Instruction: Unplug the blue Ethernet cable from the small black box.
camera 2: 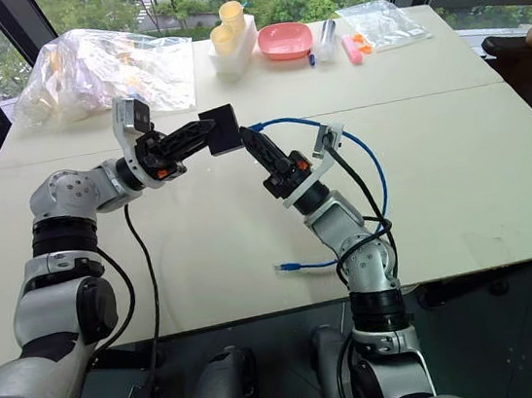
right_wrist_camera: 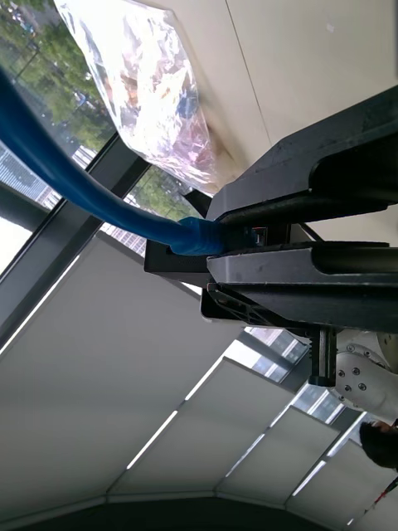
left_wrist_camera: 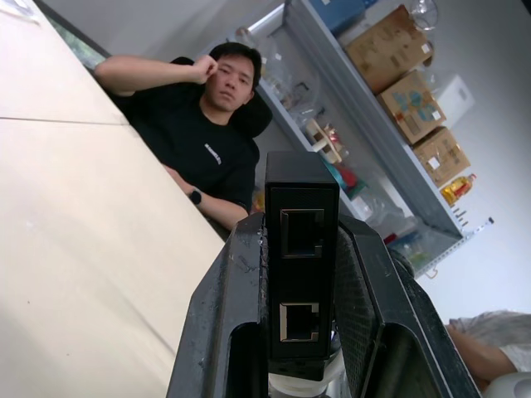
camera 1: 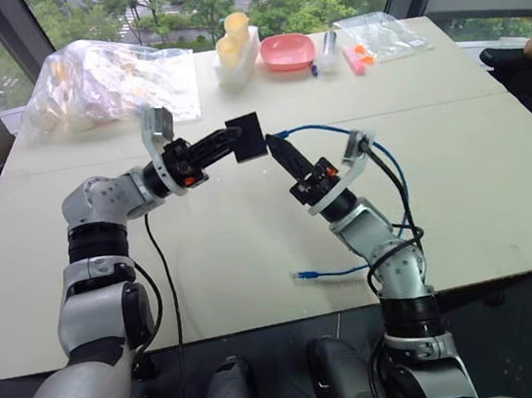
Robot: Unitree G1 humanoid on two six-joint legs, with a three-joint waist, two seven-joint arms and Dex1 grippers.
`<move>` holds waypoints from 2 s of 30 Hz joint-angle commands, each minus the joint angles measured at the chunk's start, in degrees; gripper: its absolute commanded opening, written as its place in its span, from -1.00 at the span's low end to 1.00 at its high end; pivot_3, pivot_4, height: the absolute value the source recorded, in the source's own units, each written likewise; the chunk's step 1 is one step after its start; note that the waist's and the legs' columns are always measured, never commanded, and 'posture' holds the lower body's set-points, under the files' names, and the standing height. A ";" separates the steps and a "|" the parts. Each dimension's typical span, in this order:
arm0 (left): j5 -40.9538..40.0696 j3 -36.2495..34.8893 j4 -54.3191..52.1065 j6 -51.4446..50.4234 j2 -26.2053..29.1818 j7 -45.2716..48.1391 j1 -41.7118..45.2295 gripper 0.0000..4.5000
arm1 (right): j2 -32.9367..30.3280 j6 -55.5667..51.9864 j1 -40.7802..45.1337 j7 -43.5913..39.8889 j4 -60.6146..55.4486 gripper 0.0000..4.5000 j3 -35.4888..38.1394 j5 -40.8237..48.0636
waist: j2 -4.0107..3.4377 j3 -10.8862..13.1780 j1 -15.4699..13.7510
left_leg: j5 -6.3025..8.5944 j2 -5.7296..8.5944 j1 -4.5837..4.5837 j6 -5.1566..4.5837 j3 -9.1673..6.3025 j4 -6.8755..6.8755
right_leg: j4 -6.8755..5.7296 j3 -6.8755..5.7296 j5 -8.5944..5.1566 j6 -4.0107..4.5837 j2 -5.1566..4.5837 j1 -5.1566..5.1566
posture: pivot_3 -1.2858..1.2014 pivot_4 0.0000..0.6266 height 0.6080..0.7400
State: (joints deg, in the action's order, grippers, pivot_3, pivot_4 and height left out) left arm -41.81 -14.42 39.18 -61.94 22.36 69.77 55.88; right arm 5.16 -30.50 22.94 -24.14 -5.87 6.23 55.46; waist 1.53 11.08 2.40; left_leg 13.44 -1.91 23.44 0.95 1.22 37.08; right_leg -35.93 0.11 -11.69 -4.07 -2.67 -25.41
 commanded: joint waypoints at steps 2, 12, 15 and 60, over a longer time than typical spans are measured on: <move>-0.91 -0.41 -1.72 0.50 0.47 0.47 0.79 -0.78 | 0.55 0.65 0.13 1.30 -1.05 -0.97 1.34 0.78 | 0.00 0.00 0.00 | 0.00 0.00 0.00 0.00 0.00 0.00 | 0.00 0.00 0.00 0.00 0.00 0.00 | 0.03 -0.52 1.00; -0.48 -2.02 2.66 2.55 7.21 1.98 2.30 -0.78 | -5.88 1.64 -0.23 5.77 -0.95 -0.97 12.92 5.98 | -0.01 0.01 -0.04 | 0.00 0.01 0.02 0.00 0.01 -0.04 | 0.06 0.00 0.00 0.00 -0.02 0.00 | 0.03 -0.52 1.00; 3.53 1.16 -1.41 9.62 4.92 -0.68 0.40 -0.78 | -8.32 -0.05 0.31 8.92 0.67 -0.97 11.75 1.82 | -0.01 0.00 -0.10 | 0.00 0.00 0.01 0.00 0.00 -0.05 | 0.05 -0.01 0.00 0.01 -0.01 0.00 | 0.03 -0.52 1.00; 22.33 11.78 -31.01 38.37 -5.16 -24.16 -14.56 0.99 | -32.68 -21.07 -9.50 6.04 -19.65 1.00 6.62 -14.66 | -0.04 -0.02 -1.46 | 0.23 0.03 0.37 -0.40 0.22 0.06 | 0.72 0.22 0.19 -0.29 0.01 -0.04 | 0.03 -0.52 1.00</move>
State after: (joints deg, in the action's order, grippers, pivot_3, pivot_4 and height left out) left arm -15.81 -0.80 16.67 -16.41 15.03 45.90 43.38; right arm -26.36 -54.13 14.14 -15.56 -22.49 10.43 39.70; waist 1.48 11.06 0.94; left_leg 13.67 -1.89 23.74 0.55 1.45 37.14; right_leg -35.21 0.33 -11.50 -4.35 -2.65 -25.41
